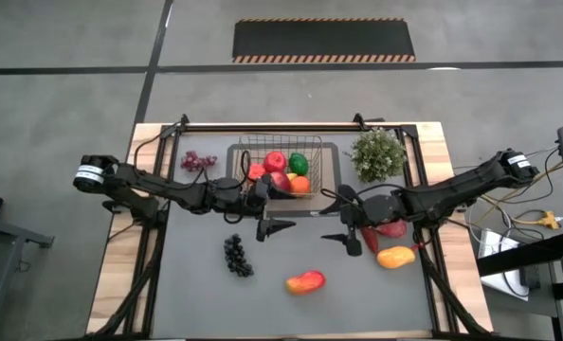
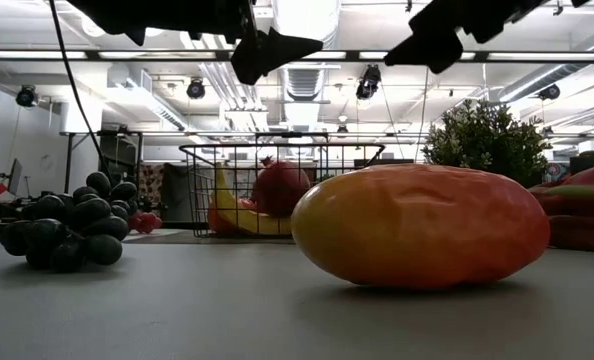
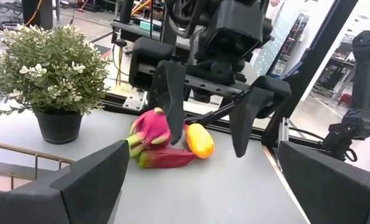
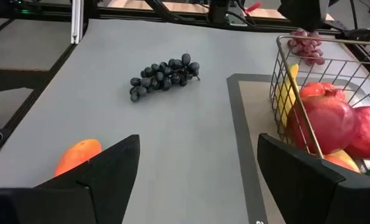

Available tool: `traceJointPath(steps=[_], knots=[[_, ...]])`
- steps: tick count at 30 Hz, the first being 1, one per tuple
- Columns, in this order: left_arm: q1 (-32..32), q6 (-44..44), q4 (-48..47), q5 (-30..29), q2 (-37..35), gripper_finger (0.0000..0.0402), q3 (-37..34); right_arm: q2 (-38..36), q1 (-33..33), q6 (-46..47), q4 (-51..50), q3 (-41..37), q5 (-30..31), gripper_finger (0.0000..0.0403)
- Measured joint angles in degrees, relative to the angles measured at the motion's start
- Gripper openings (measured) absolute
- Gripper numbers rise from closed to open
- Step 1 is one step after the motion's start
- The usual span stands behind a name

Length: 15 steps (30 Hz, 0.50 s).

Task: Build produce basket
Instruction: Put the dragonfruit into the wire basket

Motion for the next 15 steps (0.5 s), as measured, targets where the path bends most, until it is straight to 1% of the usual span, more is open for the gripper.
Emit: traceJointPath(steps=[6,15], knots=[[0.0,-0.1,-0.1,-0.2,0.0,0.0393,0.0,0.0,0.1,1.8,-5.2,2.8,0.0,0.0292],[0.0,0.1,0.0,-0.2,0.0,0.0393,0.0,0.0,0.1,10.8,-14.6,5.1,0.0,0.0288]])
